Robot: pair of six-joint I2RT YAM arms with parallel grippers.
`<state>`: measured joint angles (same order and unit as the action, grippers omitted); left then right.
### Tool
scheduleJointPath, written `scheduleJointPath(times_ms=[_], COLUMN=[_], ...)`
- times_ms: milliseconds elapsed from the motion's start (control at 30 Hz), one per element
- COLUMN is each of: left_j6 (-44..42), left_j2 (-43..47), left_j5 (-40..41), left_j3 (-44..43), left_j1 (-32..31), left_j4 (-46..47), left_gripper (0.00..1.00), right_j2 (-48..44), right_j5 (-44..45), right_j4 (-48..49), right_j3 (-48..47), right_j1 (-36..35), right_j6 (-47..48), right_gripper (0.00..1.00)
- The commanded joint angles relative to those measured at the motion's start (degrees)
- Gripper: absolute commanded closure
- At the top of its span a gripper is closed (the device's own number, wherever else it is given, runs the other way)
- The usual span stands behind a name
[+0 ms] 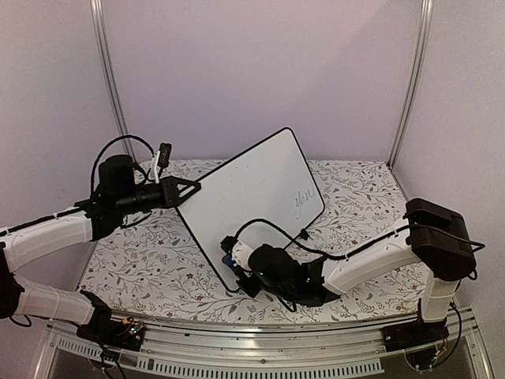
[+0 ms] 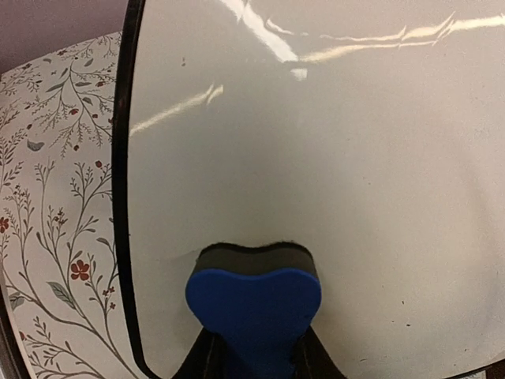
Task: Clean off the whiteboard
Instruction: Erase the whiteboard on the whiteboard stand.
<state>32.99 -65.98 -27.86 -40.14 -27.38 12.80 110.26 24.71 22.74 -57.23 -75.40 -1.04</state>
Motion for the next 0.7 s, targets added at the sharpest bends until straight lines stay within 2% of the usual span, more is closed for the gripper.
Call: scheduleJointPath(times_ms=[0,367,667], left_j6=[-0.9,-0.8,-0.9], left_j2=[0.4,0.2,-0.1], left_j5=[-4.6,-4.6,-4.3], left_j3=[-1.3,-1.3,-1.2], left_j1=[-1.8,-1.8,-1.7], left_j4=[1.2,1.3,1.2], left_gripper=[1.00,1.00,1.00], right_j2=[1.8,-1.7,-6.9], right_j5=[-1.8,0.9,-1.1], right_j4=[-0.9,-1.1,-1.1], right_j3=[-0.9,5.2,8.0], right_j1=[-0.5,0.6,10.2], right_j6=[0.4,-0.3,-1.0], right_gripper=[1.00,1.00,1.00])
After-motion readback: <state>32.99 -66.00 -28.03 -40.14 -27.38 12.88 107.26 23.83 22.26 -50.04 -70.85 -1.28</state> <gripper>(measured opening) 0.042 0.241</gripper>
